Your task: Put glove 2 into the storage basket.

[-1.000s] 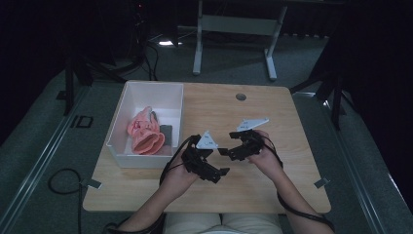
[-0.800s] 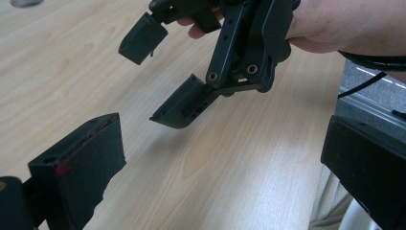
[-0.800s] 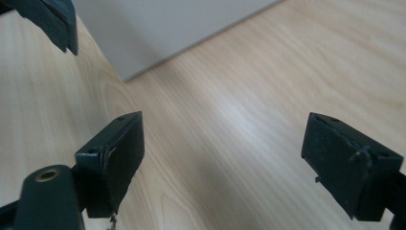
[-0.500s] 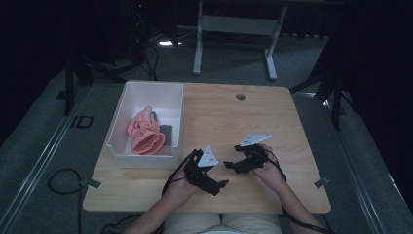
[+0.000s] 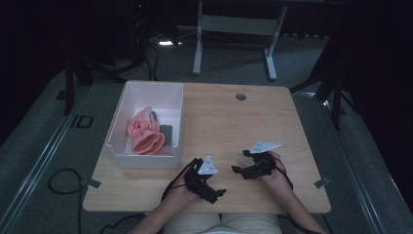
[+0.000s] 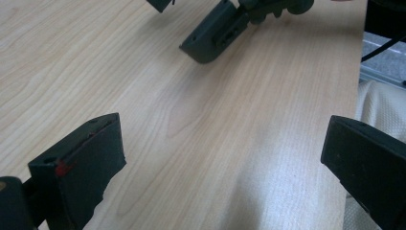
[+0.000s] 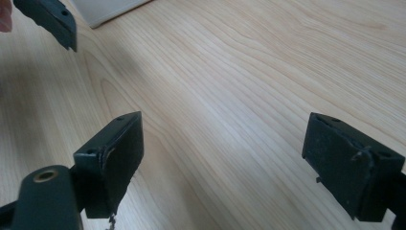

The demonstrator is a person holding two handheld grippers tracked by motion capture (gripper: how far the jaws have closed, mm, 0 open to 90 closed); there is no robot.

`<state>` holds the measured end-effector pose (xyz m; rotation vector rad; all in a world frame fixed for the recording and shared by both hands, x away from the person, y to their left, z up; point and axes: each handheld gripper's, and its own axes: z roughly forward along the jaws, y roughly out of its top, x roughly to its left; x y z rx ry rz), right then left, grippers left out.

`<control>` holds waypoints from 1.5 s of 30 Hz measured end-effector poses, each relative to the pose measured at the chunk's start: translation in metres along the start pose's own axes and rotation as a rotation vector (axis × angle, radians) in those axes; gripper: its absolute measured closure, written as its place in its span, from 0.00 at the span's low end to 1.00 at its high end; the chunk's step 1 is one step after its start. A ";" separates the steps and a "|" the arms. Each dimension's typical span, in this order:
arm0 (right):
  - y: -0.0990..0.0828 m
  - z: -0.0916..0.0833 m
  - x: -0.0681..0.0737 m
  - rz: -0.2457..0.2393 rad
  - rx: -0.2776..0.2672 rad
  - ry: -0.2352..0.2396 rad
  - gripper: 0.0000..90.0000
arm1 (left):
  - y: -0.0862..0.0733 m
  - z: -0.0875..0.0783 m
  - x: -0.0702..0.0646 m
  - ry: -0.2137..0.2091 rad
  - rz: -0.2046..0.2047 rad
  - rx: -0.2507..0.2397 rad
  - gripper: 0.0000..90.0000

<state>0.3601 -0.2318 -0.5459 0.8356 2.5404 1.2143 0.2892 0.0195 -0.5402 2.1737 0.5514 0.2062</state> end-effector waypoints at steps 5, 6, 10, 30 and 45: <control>-0.014 -0.008 -0.004 0.018 -0.023 -0.017 0.16 | -0.006 0.003 0.000 -0.015 -0.005 0.004 0.01; -0.016 -0.008 -0.005 0.017 -0.016 -0.023 0.16 | -0.007 0.003 0.000 -0.012 -0.004 0.010 0.01; -0.023 -0.009 -0.007 0.025 -0.013 -0.042 0.16 | -0.010 0.005 0.001 -0.012 -0.007 0.006 0.01; -0.042 -0.025 -0.029 0.110 -0.045 -0.271 0.16 | -0.020 0.004 0.005 0.010 -0.017 -0.010 0.01; -0.043 -0.028 -0.032 0.144 -0.070 -0.291 0.16 | -0.025 0.004 0.005 0.008 -0.024 -0.010 0.01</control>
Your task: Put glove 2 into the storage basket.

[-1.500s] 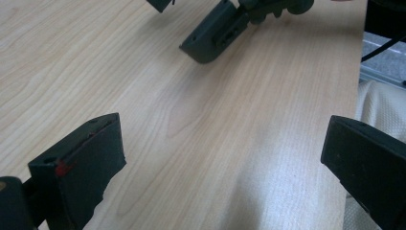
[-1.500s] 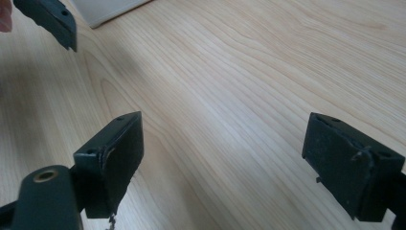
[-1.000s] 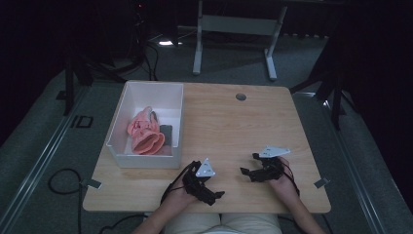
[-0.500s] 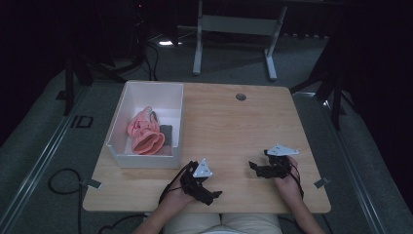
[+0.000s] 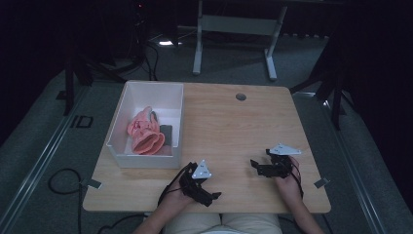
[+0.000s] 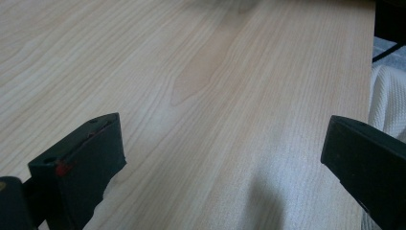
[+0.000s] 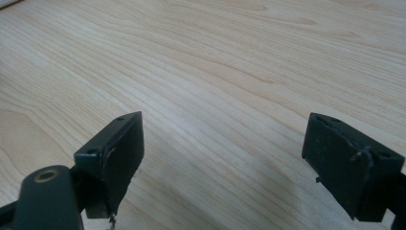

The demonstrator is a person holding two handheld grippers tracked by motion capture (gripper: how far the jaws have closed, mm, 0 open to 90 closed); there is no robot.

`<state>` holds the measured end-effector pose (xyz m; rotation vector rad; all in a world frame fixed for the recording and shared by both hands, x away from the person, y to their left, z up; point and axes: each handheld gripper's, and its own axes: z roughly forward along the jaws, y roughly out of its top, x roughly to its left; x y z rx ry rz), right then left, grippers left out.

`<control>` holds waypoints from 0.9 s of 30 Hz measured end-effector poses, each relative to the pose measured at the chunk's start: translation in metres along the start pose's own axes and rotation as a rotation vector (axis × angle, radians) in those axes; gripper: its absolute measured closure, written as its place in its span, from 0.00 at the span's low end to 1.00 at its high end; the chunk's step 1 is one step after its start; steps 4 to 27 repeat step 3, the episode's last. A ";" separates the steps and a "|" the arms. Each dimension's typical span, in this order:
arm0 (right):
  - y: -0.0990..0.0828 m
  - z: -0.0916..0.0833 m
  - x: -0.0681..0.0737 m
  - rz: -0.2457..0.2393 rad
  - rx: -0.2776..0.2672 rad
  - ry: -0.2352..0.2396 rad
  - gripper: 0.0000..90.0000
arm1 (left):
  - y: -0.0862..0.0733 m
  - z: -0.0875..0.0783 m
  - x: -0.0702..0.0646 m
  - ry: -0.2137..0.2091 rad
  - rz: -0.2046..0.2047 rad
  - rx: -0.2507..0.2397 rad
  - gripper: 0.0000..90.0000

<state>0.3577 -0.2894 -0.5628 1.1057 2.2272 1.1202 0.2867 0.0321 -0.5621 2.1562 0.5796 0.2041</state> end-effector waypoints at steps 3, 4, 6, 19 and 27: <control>0.000 0.000 0.000 0.000 0.001 0.000 0.16 | 0.000 0.000 0.000 -0.001 0.001 -0.001 0.01; 0.000 0.000 0.000 0.000 0.001 0.000 0.16 | 0.000 0.000 0.000 -0.001 0.001 -0.001 0.01; 0.000 0.000 0.000 0.000 0.001 0.000 0.16 | 0.000 0.000 0.000 -0.001 0.001 -0.001 0.01; 0.000 0.000 0.000 0.000 0.001 0.000 0.16 | 0.000 0.000 0.000 -0.001 0.001 -0.001 0.01; 0.000 0.000 0.000 0.000 0.001 0.000 0.16 | 0.000 0.000 0.000 -0.001 0.001 -0.001 0.01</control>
